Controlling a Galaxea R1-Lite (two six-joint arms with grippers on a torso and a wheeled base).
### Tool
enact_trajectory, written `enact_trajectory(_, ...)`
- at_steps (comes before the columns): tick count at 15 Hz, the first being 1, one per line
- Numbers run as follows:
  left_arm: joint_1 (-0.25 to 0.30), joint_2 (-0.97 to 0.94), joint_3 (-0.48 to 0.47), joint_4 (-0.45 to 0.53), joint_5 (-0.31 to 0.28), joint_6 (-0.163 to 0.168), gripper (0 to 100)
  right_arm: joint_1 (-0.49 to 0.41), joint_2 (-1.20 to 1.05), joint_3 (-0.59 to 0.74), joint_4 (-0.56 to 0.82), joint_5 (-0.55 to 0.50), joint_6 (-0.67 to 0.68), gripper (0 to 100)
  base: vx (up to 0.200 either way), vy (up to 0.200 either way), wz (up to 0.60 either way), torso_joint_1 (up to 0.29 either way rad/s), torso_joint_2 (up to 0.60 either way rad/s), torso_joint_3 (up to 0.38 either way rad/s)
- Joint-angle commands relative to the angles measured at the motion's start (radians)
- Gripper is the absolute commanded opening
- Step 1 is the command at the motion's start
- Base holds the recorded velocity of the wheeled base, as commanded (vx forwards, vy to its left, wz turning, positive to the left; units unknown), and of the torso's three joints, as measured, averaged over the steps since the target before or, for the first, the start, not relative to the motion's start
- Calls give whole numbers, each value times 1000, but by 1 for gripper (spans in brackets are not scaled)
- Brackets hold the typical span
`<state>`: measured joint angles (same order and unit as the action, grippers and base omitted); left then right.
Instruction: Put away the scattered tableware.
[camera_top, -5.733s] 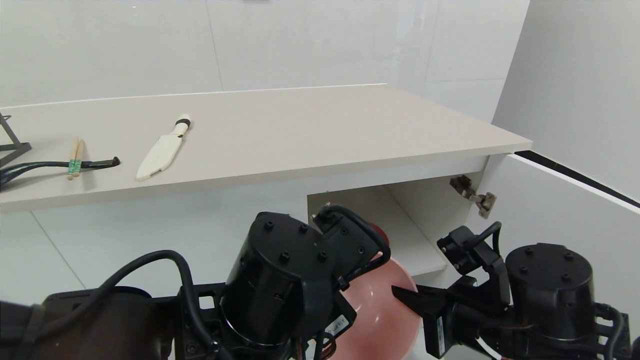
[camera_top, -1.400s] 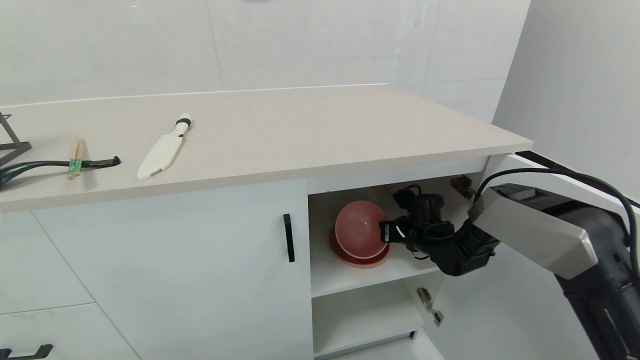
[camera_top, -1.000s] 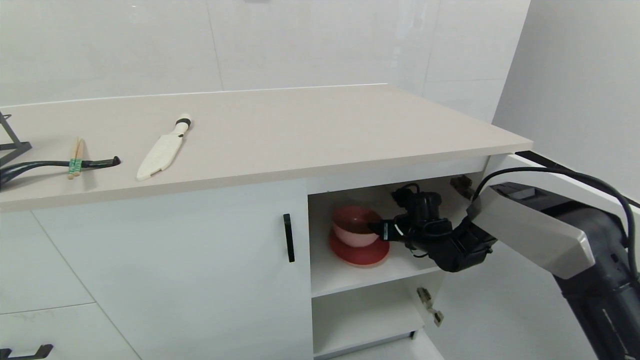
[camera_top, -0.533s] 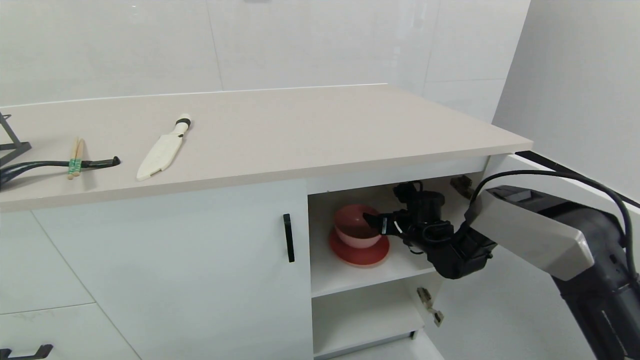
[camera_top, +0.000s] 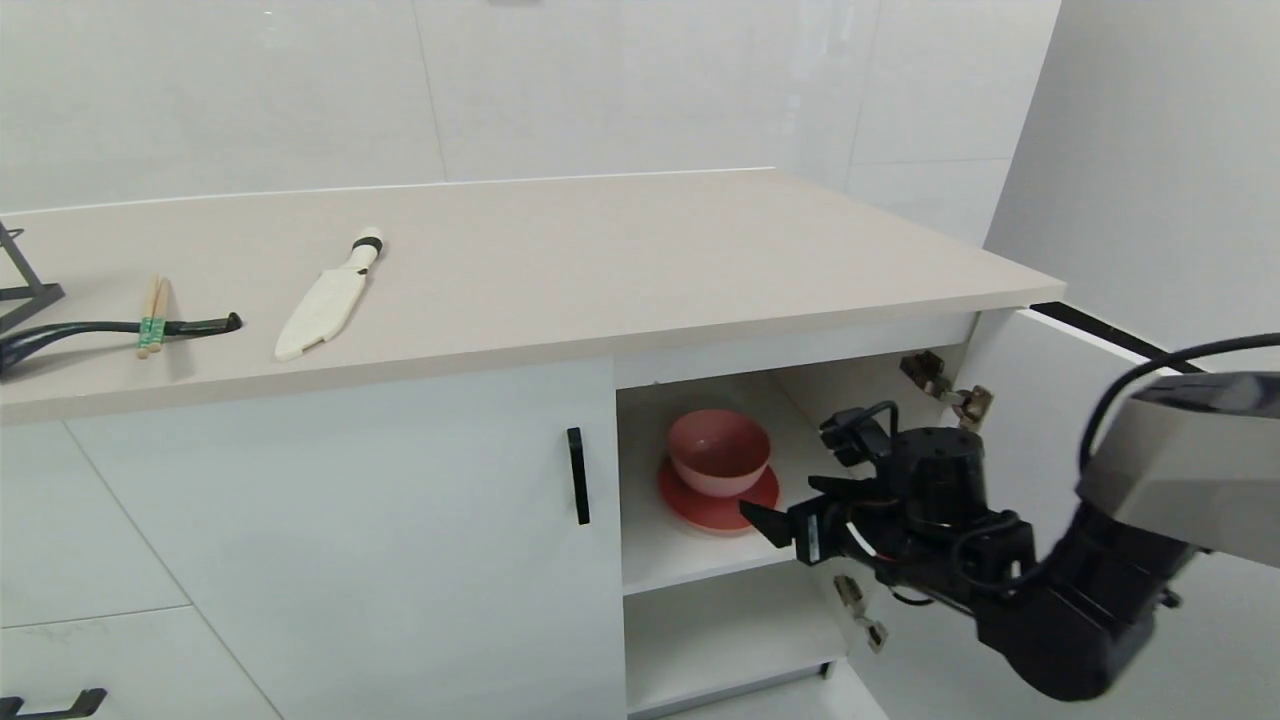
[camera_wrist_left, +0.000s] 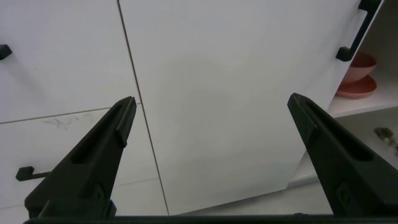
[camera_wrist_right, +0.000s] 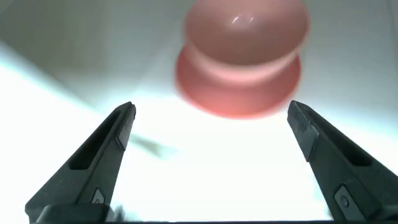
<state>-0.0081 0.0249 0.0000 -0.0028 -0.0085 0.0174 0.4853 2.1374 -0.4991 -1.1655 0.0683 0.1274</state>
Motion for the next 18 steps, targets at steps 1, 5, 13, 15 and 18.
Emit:
enact_trajectory(1, 7, -23, 0, 0, -1, -1, 100, 39, -364, 301, -6, 57, -45, 100, 0, 0, 0, 0, 0, 0)
enact_trajectory(5, 7, -23, 0, 0, 1, -5, 100, 93, -717, 499, 101, 61, -46, 100, 0, 0, 0, 0, 0, 0)
enact_trajectory(13, 7, -23, 0, 0, 1, -4, 100, -445, -1532, 442, 230, 120, -193, 100, 0, 0, 0, 0, 0, 0)
enact_trajectory(15, 7, -23, 0, 0, -2, -1, 100, -528, -1745, 488, 254, 162, -195, 100, 0, 0, 0, 0, 0, 0)
enact_trajectory(18, 7, -23, 0, 0, -4, -1, 100, -519, -2050, 499, 534, 162, -207, 100, 0, 0, 0, 0, 0, 0)
